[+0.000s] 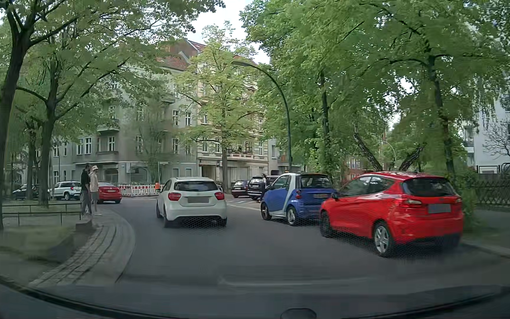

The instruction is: Follow the waypoints while adhering to traffic rules and regulations

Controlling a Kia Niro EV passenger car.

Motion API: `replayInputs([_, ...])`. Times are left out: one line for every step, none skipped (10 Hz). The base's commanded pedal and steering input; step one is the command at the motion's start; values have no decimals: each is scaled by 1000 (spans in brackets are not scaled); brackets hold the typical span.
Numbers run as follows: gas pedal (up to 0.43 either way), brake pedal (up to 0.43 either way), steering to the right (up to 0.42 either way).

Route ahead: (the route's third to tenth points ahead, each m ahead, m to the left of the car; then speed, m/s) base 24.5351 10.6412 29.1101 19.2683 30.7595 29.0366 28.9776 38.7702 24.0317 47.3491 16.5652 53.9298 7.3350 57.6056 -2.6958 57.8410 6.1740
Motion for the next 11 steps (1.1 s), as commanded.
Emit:
replayInputs([0, 18, -151])
replayInputs([0, 18, -148])
replayInputs([0, 18, -148])
replayInputs([0, 18, -148])
replayInputs([0, 18, -148])
replayInputs([0, 18, -147])
replayInputs([0, 18, -147])
replayInputs([0, 18, -147])
replayInputs([0, 18, -147])
replayInputs([0, 18, -147])
replayInputs([0, 18, -147])
